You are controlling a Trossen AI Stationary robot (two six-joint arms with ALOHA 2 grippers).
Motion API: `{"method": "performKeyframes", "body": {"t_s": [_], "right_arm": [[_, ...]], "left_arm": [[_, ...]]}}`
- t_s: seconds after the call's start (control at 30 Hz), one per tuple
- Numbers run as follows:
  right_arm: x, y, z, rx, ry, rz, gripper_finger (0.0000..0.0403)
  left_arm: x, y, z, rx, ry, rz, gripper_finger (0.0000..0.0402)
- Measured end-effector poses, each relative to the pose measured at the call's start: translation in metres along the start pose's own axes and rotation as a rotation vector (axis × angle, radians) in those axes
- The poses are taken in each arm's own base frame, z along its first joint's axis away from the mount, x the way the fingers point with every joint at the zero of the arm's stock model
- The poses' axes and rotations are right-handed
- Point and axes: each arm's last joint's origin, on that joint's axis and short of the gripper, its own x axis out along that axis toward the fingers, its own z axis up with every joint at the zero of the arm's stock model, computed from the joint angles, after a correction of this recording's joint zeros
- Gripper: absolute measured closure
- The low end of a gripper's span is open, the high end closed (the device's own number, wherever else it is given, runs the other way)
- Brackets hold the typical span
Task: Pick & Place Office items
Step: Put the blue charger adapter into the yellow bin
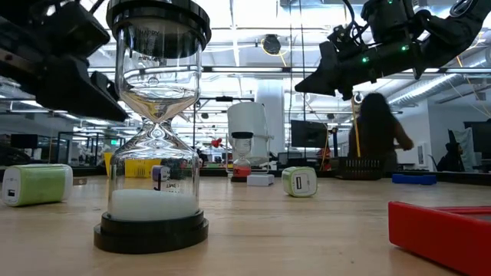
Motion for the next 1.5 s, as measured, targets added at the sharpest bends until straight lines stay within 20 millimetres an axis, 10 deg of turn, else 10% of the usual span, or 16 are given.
{"method": "performKeyframes", "body": {"t_s": [0.4, 0.87, 1.5], "right_arm": [[0.000, 0.000, 0.000, -0.001, 0.004, 0.000, 0.0399], [0.000, 0.000, 0.000, 0.000, 0.004, 0.000, 0.0399], [0.000, 0.000, -0.001, -0.002, 0.012, 0.001, 0.0399]], "left_arm": [[-0.022, -0.028, 0.052, -0.127, 0.410, 0.171, 0.0273], [-0.055, 0.021, 0.037, -0.391, 0.879, 0.607, 0.0107], [-0.068, 0.088, 0.016, -0.639, 0.867, 0.557, 0.0125]]}}
